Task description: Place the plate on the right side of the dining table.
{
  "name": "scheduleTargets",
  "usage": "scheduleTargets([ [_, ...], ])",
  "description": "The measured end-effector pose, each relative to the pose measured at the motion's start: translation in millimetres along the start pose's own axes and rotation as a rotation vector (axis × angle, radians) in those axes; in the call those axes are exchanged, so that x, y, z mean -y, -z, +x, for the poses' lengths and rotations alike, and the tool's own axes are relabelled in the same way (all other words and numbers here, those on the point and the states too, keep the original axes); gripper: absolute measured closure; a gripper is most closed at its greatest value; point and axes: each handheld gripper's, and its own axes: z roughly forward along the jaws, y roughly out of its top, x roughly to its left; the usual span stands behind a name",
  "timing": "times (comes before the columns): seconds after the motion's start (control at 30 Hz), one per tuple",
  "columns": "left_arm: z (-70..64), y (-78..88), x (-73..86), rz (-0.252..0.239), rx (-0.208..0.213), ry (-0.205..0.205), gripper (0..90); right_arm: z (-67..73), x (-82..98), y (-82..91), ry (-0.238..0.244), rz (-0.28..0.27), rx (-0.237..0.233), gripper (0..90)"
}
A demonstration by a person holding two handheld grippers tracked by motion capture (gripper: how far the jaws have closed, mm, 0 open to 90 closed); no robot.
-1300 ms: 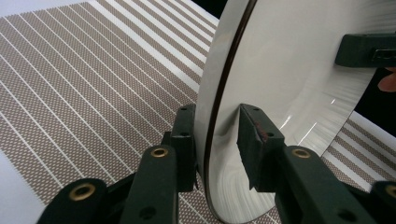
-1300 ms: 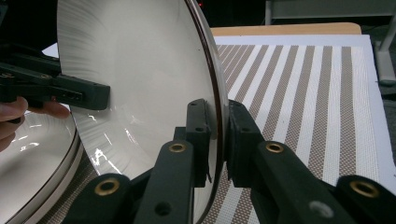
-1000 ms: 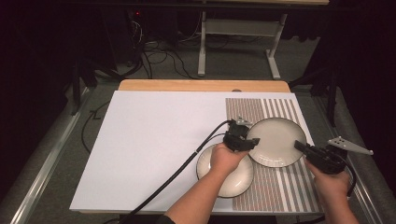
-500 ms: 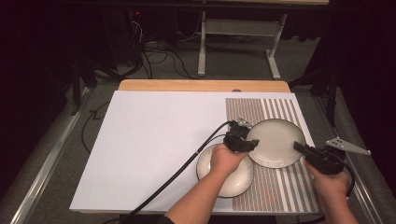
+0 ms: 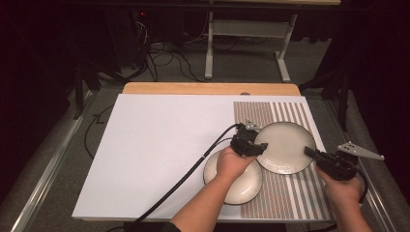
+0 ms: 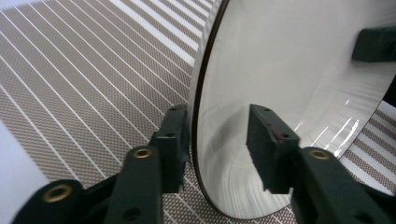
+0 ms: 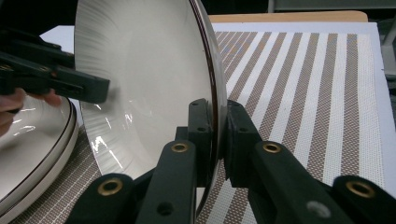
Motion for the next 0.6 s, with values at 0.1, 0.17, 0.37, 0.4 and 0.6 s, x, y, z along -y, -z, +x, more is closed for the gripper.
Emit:
scheduleTargets([
  [0.1,1.4,10.2,-1.6,-0.025,-0.013,-0.01,51.4,0.1,-0.2,0.0,-0.002,0.003,0.004,85.3],
  [0.17,4.1,20.4,-1.0,-0.047,-0.028,-0.017,49.1,0.7,-0.3,0.0,-0.002,0.003,0.006,85.2],
  [0.37,10.4,43.8,5.6,-0.084,-0.061,-0.013,35.8,2.4,-1.5,-0.2,0.002,0.006,0.014,85.2],
  [0.4,11.0,46.9,6.5,-0.09,-0.066,-0.012,34.5,2.2,-1.6,-0.3,0.005,0.008,0.015,85.1],
  [0.6,19.1,75.2,15.1,-0.124,-0.068,-0.015,28.7,1.8,-2.3,-1.5,0.006,0.013,0.02,84.9],
])
